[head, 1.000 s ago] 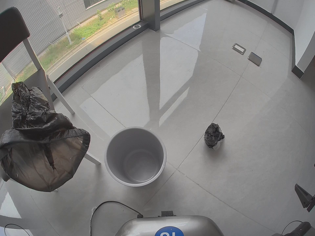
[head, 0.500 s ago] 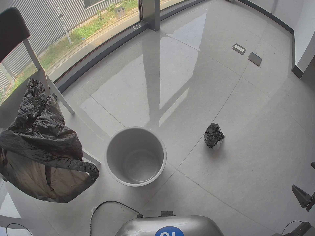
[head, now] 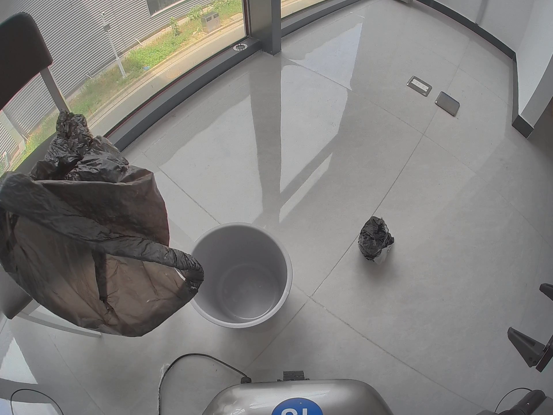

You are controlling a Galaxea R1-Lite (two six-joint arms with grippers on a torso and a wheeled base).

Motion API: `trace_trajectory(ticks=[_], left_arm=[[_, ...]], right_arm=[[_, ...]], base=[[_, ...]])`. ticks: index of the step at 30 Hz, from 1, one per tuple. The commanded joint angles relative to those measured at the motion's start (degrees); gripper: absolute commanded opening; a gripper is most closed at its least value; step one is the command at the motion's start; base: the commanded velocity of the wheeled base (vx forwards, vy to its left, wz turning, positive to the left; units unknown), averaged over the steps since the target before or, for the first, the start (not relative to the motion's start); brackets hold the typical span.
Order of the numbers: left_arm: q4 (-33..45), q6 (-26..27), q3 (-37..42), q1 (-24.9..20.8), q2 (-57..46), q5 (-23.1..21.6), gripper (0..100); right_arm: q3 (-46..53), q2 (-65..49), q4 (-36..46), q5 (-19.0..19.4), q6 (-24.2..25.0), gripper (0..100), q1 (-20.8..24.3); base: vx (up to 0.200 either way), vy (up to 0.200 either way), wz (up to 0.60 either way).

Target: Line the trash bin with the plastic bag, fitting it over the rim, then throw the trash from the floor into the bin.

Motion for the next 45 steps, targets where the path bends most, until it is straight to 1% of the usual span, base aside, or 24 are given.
trace_trajectory(ticks=[1,4,7,10,14,20,24,29,30,31,36,38,41,45], left_arm=[[-3.4,3.8,1.5,-14.3,8.2,9.6,0],[-7.6,3.6,1.4,-19.8,12.0,13.4,0],[-10.7,3.4,1.0,-24.2,15.6,17.1,0],[-12.2,3.2,-0.7,-26.3,18.7,18.8,0],[-12.6,1.7,-4.0,-27.2,21.8,19.3,0],[-12.9,1.0,-6.2,-27.9,24.3,21.0,0],[-12.9,0.1,-7.3,-28.0,25.4,21.5,0],[-12.9,-2.2,-10.0,-31.2,28.2,25.4,0],[-12.9,-2.2,-10.0,-31.2,28.2,25.4,0],[-12.8,-2.5,-12.1,-31.9,29.7,26.0,0],[-11.4,-4.5,-17.3,-34.7,32.7,26.8,0],[-11.2,-5.0,-18.2,-35.2,33.3,27.2,0],[-11.0,-6.2,-20.4,-36.3,35.1,27.9,0],[-10.5,-7.8,-23.6,-38.6,36.9,29.2,0]], right_arm=[[-0.3,0.7,0.0,0.2,-0.1,100,2.6],[-0.4,1.0,0.1,0.2,-0.1,100,3.2],[-0.5,2.0,0.2,0.2,-0.1,100,4.0],[-0.6,2.8,0.2,0.1,0.1,100,4.2],[-1.0,5.1,-0.4,0.2,0.5,100,4.2],[-1.6,7.6,-0.9,0.1,0.7,100,4.4],[-2.0,7.9,-0.3,-0.3,2.2,100,4.4],[-2.2,10.5,-0.6,-0.3,3.0,100,4.4],[-2.2,10.5,-0.6,-0.3,3.0,100,4.4],[-3.6,12.2,-0.7,-0.3,3.0,100,4.4],[-5.1,16.1,-1.2,0.3,3.1,100,4.6],[-5.4,17.9,-1.9,-0.1,3.3,100,4.9],[-6.2,21.5,-5.4,0.7,4.7,100,6.1],[-8.6,25.7,-6.3,0.9,5.0,100,8.1]], base=[[0.000,0.000,0.00],[0.000,0.000,0.00],[0.000,0.000,0.00],[0.000,0.000,0.00],[0.000,0.000,0.00],[0.000,0.000,0.00],[0.000,0.000,0.00],[0.000,0.000,0.00],[0.000,0.000,0.00],[0.000,0.000,0.00],[0.000,0.000,0.00],[0.000,0.000,0.00],[0.000,0.000,0.00],[0.000,0.000,0.00]])
